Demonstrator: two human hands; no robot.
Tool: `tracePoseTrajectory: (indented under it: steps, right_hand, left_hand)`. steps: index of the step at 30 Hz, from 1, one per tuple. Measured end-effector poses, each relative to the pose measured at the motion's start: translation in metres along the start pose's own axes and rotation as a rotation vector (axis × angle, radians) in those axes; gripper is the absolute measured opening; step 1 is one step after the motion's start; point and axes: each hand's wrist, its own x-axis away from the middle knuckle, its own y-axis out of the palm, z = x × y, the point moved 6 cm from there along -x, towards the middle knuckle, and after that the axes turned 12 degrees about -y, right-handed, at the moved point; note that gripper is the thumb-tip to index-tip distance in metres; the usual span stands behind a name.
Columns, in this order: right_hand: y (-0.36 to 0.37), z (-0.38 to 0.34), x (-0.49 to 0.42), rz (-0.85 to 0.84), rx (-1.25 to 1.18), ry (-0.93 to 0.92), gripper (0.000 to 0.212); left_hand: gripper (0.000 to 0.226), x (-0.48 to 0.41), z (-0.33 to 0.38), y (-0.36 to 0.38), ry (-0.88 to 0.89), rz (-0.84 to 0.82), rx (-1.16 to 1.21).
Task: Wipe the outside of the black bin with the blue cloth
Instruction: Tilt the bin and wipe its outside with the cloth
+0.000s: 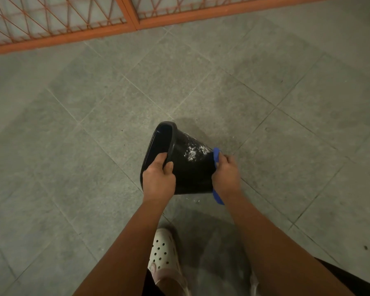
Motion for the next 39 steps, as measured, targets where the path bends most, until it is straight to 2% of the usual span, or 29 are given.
tracePoseTrajectory:
  steps: [2,5,7,9,13,16,19,23,26,29,32,35,37,39]
  right_hand:
    - [0.001,-0.008,0.009,0.049,-0.006,0.008,0.051]
    - [0.002,-0.027,0.016,0.137,-0.05,-0.136,0.047]
    - [0.002,-0.029,0.01,0.119,-0.036,-0.199,0.047]
    - [0.002,-0.024,0.004,0.065,-0.048,-0.172,0.046]
    - [0.002,0.0,-0.001,-0.065,-0.118,0.064,0.048]
    - [0.006,-0.002,0.008,-0.085,-0.04,0.181,0.054]
    - [0.011,-0.027,0.019,0.041,-0.016,0.068,0.062]
    - [0.007,-0.025,0.007,0.048,-0.106,-0.064,0.051]
    - [0.006,-0.007,0.004,0.028,-0.18,0.033,0.05]
    - [0.007,0.0,0.013,0.08,-0.192,0.167,0.056]
    - [0.007,-0.017,0.024,0.159,-0.129,0.007,0.049]
    - [0.008,-0.023,0.019,0.111,-0.071,-0.146,0.047]
    - [0.008,-0.014,0.013,0.064,-0.083,-0.117,0.047]
    - [0.007,0.001,0.013,0.049,-0.116,0.004,0.048]
  left_hand:
    - [0.029,-0.001,0.0,0.0,0.003,0.0,-0.005]
    - [0.031,-0.004,-0.003,-0.002,-0.005,-0.019,0.002]
    - [0.03,-0.004,-0.005,-0.003,-0.009,-0.018,0.016]
    - [0.029,-0.003,-0.007,-0.003,-0.018,0.002,0.025]
    - [0.029,0.0,-0.009,-0.001,-0.039,0.006,0.035]
    - [0.03,0.001,-0.007,0.001,-0.028,0.021,0.006]
    - [0.03,0.001,-0.006,0.001,-0.011,0.028,-0.01]
    - [0.028,-0.001,-0.006,0.002,-0.002,-0.004,-0.005]
    - [0.024,0.004,-0.001,0.01,0.088,-0.039,0.009]
    - [0.033,0.007,0.001,0.015,0.19,-0.029,0.002]
    - [0.034,0.001,-0.004,0.011,0.203,0.057,-0.034]
    - [0.029,-0.006,-0.012,0.007,0.164,0.094,-0.021]
    - [0.027,-0.009,-0.014,0.005,0.177,0.08,-0.036]
    - [0.027,-0.011,-0.011,0.004,0.219,0.058,-0.058]
